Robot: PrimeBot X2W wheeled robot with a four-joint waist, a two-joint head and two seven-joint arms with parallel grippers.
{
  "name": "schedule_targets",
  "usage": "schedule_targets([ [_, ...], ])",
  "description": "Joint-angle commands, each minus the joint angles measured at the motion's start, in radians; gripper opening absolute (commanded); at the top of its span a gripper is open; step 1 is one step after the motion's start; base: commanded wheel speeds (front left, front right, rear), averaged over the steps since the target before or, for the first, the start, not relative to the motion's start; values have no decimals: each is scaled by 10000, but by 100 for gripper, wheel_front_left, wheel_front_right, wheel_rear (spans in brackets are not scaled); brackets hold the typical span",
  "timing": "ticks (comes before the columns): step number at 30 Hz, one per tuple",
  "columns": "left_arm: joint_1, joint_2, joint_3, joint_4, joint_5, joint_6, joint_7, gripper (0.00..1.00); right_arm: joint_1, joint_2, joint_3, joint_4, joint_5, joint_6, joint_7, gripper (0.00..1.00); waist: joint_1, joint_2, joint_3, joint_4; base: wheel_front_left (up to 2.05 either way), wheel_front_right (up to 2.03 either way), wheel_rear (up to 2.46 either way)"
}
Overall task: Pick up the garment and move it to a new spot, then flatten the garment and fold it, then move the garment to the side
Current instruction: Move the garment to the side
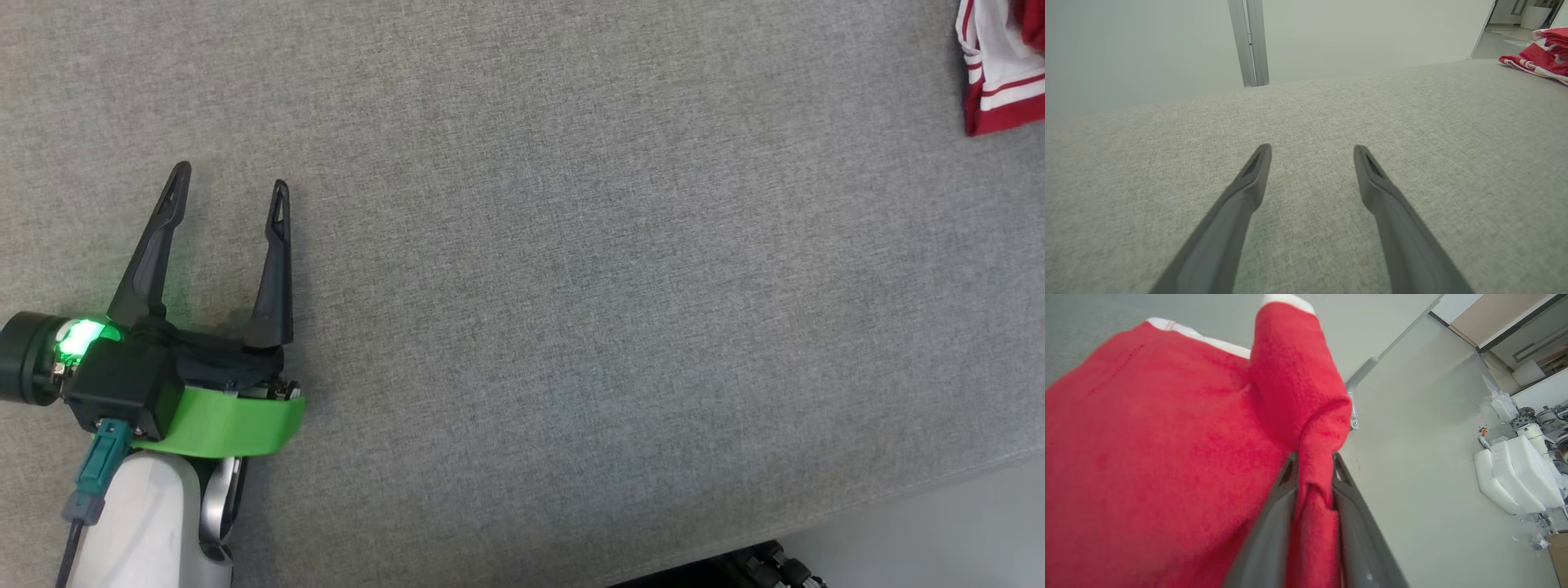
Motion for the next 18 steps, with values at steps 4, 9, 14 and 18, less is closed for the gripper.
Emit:
schedule_targets([
  [4, -7, 60, 19, 169, -136, 87, -75, 100, -540, 240, -44, 700, -626, -25, -424, 100, -1, -1, -49, 130, 0, 0, 0],
  [9, 90, -6, 46, 371, -222, 162, -215, 100, -885, 607, 39, 1092, -1079, -23, -1010, 100, -1, -1, -400, 188, 0, 0, 0],
  [14, 250, -128, 132, 740, -360, 292, -369, 100, -924, 818, -2, 790, -1275, -25, -1588, 100, -1, -1, -1078, 262, 0, 0, 0],
  [18, 443, -192, 286, 1151, -555, 394, -480, 100, -458, 1140, -224, 210, -1412, -25, -1722, 100, -1, -1, -1740, 394, 0, 0, 0],
])
